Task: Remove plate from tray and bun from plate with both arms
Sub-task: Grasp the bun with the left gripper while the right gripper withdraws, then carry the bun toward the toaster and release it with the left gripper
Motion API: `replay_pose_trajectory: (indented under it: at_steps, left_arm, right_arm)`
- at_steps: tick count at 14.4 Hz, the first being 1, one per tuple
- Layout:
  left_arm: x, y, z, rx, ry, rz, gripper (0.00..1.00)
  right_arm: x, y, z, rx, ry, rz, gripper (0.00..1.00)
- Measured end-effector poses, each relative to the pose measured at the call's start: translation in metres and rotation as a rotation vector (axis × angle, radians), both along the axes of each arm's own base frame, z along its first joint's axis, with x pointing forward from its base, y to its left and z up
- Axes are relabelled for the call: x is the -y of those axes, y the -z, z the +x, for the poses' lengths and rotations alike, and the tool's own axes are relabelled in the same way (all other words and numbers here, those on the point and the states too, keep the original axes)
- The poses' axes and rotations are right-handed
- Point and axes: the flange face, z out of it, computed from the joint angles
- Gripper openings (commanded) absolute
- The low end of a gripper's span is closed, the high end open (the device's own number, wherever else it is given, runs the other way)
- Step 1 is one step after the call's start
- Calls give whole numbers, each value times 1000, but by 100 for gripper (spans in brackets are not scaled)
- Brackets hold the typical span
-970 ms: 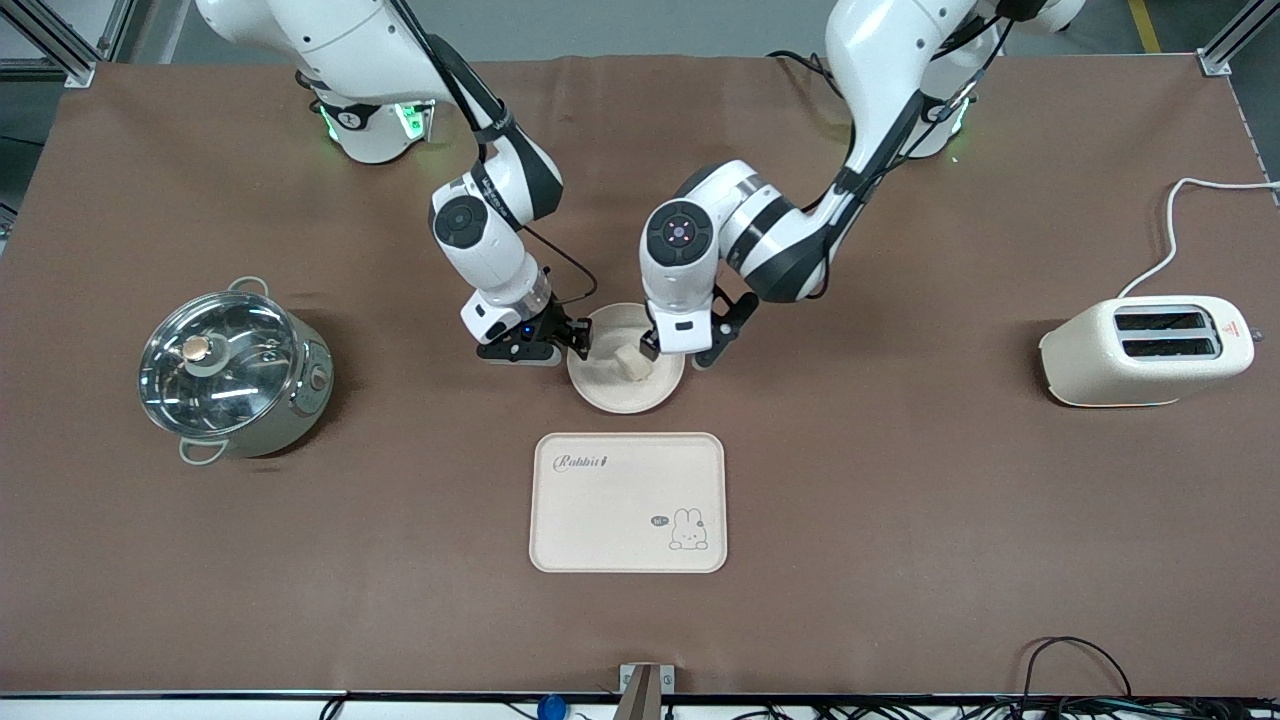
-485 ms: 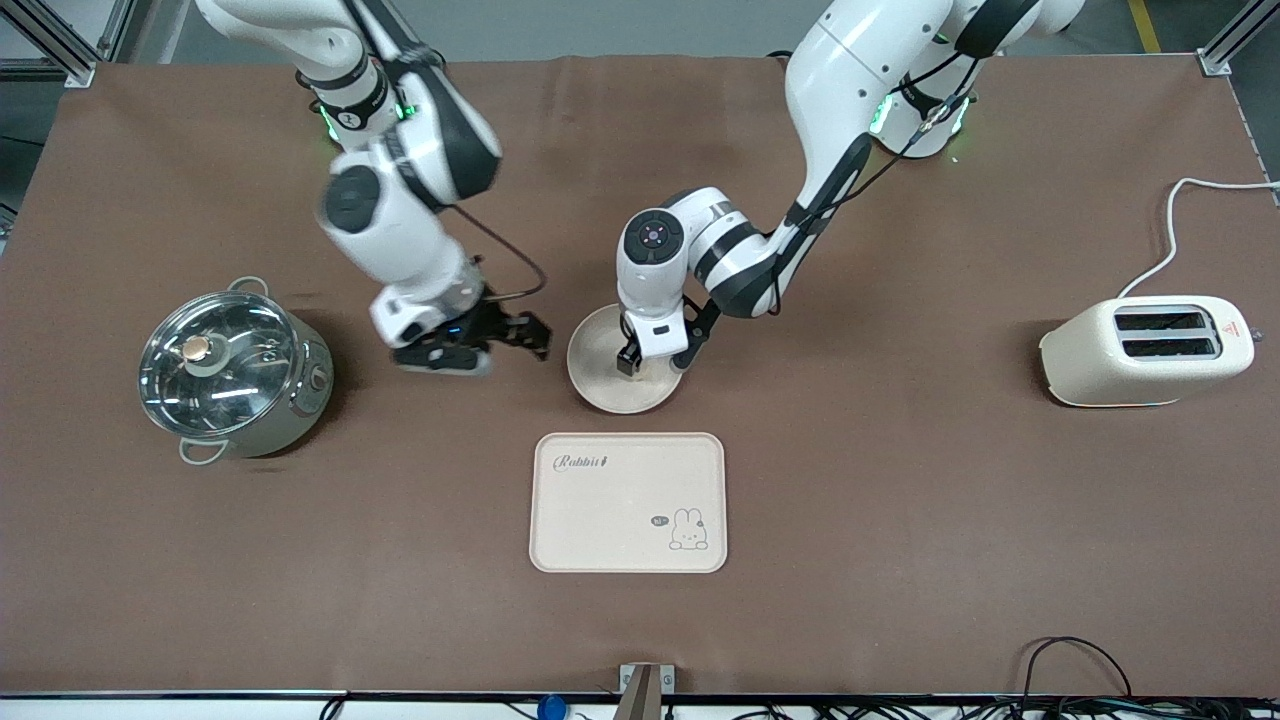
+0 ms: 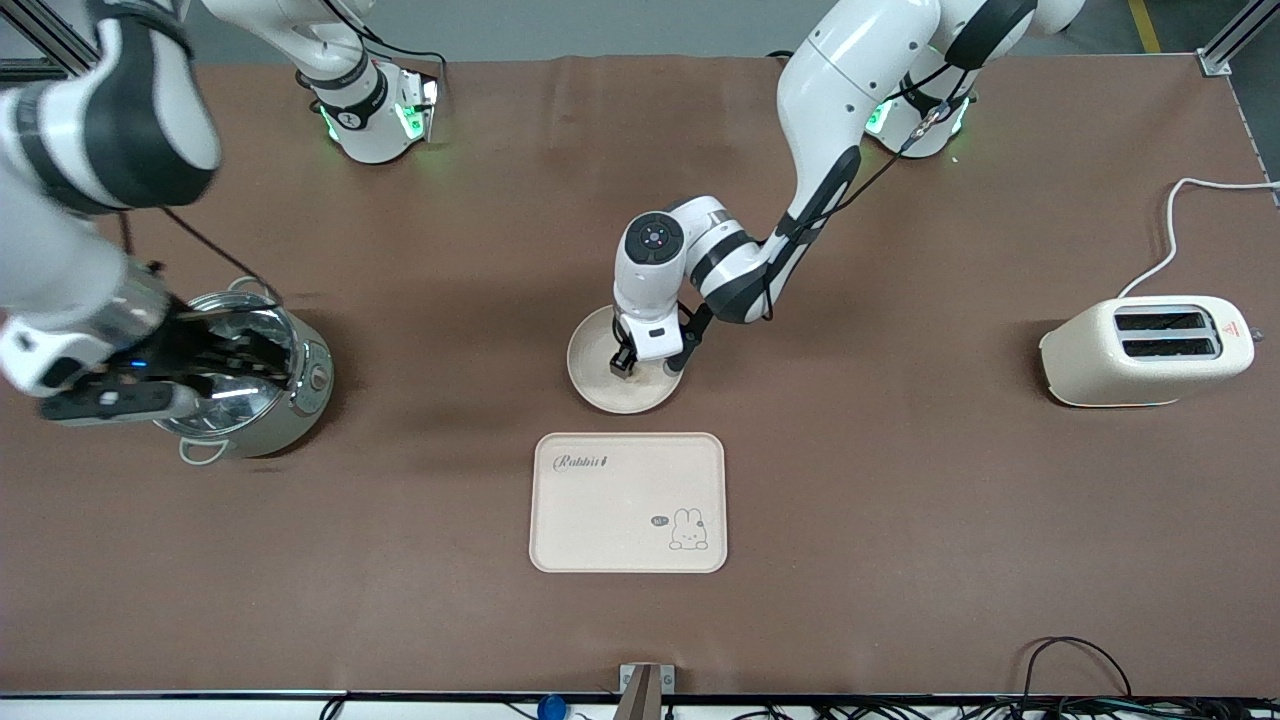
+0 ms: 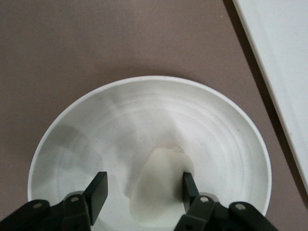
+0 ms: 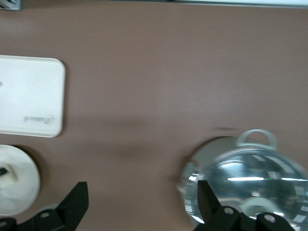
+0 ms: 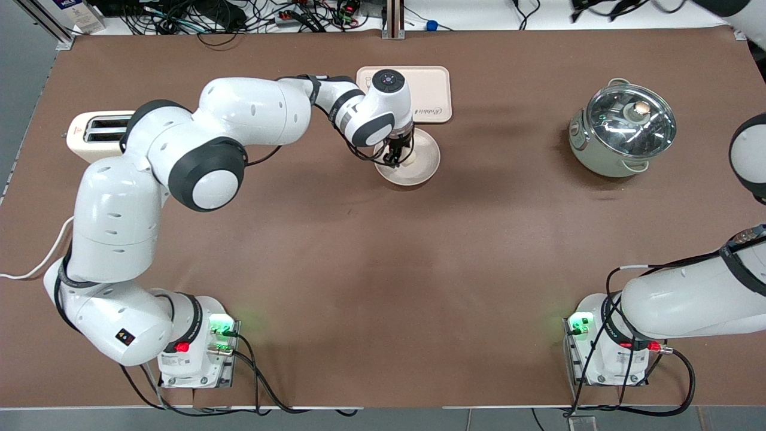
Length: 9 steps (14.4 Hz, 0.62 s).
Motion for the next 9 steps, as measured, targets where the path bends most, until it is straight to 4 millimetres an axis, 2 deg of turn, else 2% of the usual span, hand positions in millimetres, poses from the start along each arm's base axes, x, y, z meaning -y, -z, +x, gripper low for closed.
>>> replay_pose_trajectory:
  at_steps: [2, 3, 4, 6, 9]
  left_arm:
    - [1, 1, 1, 9, -4, -15, 16]
    - [2, 1, 2, 13, -5, -21, 6]
    - [2, 0, 3, 16, -6, -24, 1]
    - [2, -2, 6, 21, -8, -28, 0]
    - [-1, -18, 14, 19, -16, -7, 0]
  right_arm:
    - [35, -18, -1, -11, -3, -65, 100]
    - [46, -27, -3, -25, 3, -94, 100]
    - [52, -37, -6, -41, 10, -116, 100]
    - [63, -52, -9, -48, 25, -149, 100]
    - [100, -57, -14, -66, 83, -150, 100]
